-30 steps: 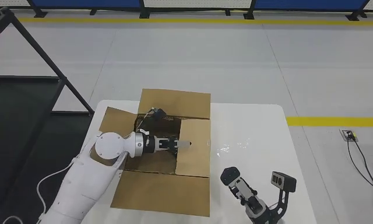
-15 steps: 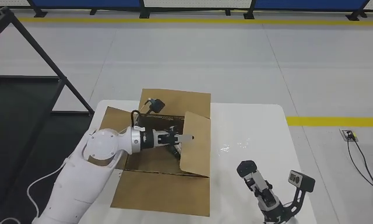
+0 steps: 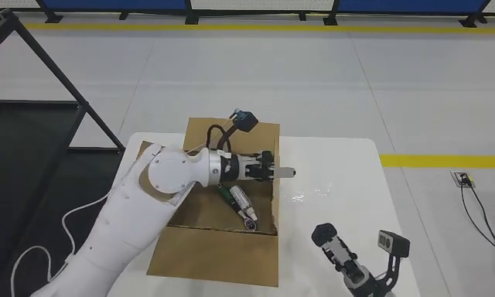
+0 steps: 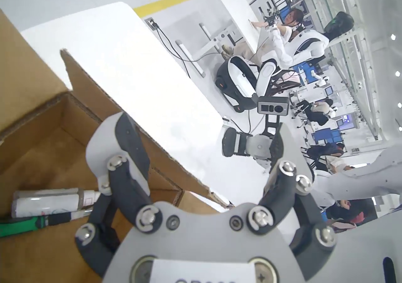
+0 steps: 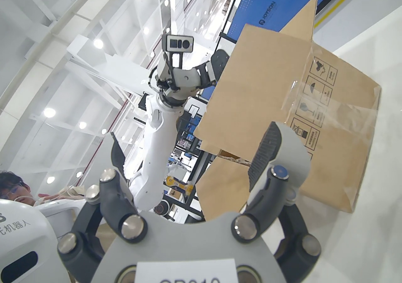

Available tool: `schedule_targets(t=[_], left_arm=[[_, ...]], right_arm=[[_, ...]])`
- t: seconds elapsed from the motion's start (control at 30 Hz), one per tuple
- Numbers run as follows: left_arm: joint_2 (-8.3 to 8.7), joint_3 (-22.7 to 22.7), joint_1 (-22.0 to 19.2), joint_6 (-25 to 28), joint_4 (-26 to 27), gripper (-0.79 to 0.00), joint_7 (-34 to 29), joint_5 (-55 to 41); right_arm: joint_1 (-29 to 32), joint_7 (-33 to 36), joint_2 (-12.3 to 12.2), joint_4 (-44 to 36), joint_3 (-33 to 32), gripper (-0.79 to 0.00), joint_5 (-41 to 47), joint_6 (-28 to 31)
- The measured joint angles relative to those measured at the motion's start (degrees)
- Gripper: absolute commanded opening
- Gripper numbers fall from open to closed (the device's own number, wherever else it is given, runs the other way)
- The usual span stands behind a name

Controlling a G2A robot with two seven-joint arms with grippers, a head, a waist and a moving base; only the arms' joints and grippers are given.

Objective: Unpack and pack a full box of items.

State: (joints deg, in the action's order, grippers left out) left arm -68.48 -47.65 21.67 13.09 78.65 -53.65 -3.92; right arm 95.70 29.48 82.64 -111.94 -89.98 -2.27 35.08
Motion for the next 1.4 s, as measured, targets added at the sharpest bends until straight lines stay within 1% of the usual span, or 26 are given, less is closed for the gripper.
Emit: schedule_targets(t=[0.2, 0.3, 0.43, 0.57, 0.67, 0.8, 0.97, 1.17, 1.27, 1.37, 1.4], left_arm=[[-2.78, 5.48, -3.41, 0.81, -4.01, 0.0, 1.85, -1.56], [-4.0, 7.44, -3.95, 1.23, -5.77, 0.0, 3.32, -2.48], [-5.52, 9.75, -3.87, 1.46, -7.58, 0.0, 5.99, -2.92], [-6.8, 11.45, -3.66, 2.11, -9.34, 0.0, 6.67, -3.45], [-7.35, 11.97, -3.43, 2.55, -10.33, 0.0, 6.62, -3.22], [-7.63, 11.82, -2.93, 2.71, -11.25, 0.0, 6.35, -2.52], [-7.23, 9.7, -1.75, 3.75, -10.86, 0.0, 6.03, -2.57], [-5.45, 4.61, 1.23, 4.37, -6.87, 0.0, 5.3, -1.64], [-4.0, 0.55, 3.57, 4.86, -3.25, 0.0, 5.34, -0.31], [-1.84, -5.75, 7.72, 5.61, 2.45, 0.0, 6.89, 3.32], [-0.89, -8.87, 10.06, 5.78, 5.14, 0.0, 7.89, 4.97]], right_arm=[[0.79, 6.03, -0.89, -1.68, 1.21, 0.0, 6.41, 4.86], [1.4, 6.41, -1.19, -3.23, 1.38, 0.0, 6.37, 5.63], [1.49, 4.05, -1.31, -4.86, 2.06, 0.0, 2.71, 4.37], [0.14, -0.49, -1.16, -5.65, 4.03, 0.0, -3.87, 0.34], [-0.78, -2.9, -1.1, -5.88, 5.82, 0.0, -7.52, -1.52], [-1.25, -5.79, -1.09, -6.46, 7.33, 0.0, -12.12, -3.99], [-2.08, -10.27, -1.06, -6.27, 7.72, 0.0, -17.74, -10.4], [-1.91, -13.49, -1.27, -4.51, 6.94, 0.0, -18.99, -13.77], [-1.13, -15.02, -1.39, -4.47, 6.58, 0.0, -19.34, -13.88], [-0.14, -15.74, -1.57, -4.69, 6.07, 0.0, -18.69, -13.36], [0.12, -15.81, -1.64, -4.67, 5.91, 0.0, -18.46, -13.38]])
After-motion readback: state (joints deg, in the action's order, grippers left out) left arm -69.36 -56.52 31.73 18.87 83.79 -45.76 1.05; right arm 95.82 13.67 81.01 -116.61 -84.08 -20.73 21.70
